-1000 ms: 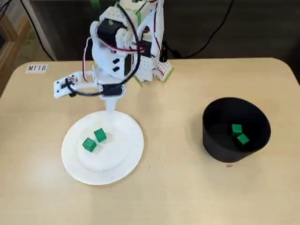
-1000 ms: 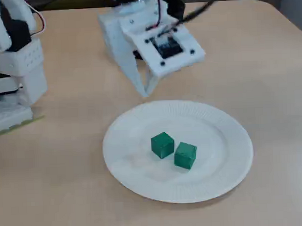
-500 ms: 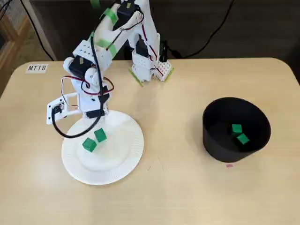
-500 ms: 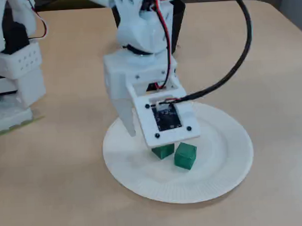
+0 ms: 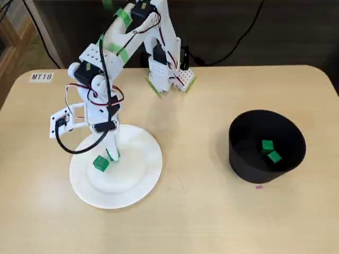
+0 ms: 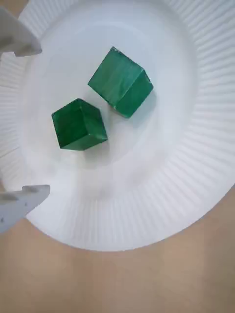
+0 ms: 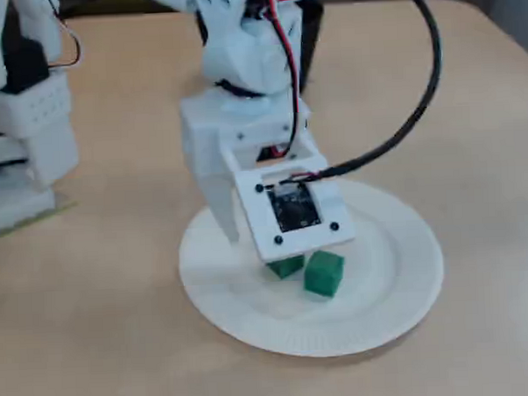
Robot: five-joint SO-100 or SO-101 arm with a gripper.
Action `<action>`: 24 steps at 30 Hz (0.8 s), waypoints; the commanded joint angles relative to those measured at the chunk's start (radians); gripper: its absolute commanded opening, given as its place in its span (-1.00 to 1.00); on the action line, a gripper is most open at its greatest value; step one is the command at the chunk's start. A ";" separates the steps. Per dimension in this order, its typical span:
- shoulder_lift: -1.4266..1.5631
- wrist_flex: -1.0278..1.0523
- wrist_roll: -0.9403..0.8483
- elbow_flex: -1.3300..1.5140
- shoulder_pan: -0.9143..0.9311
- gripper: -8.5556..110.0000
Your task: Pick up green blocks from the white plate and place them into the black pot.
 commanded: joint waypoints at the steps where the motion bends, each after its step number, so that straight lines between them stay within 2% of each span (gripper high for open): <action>1: -0.005 -0.031 0.002 -0.041 -0.003 -0.24; 12: -0.078 -0.123 0.006 -0.041 -0.015 -0.31; 15: -0.091 -0.163 0.011 -0.041 -0.025 -0.46; 18: -0.097 -0.225 0.063 -0.041 -0.037 -0.83; 19: -0.103 -0.239 0.075 -0.041 -0.040 -0.90; 24: -0.132 -0.253 0.078 -0.041 -0.048 -0.90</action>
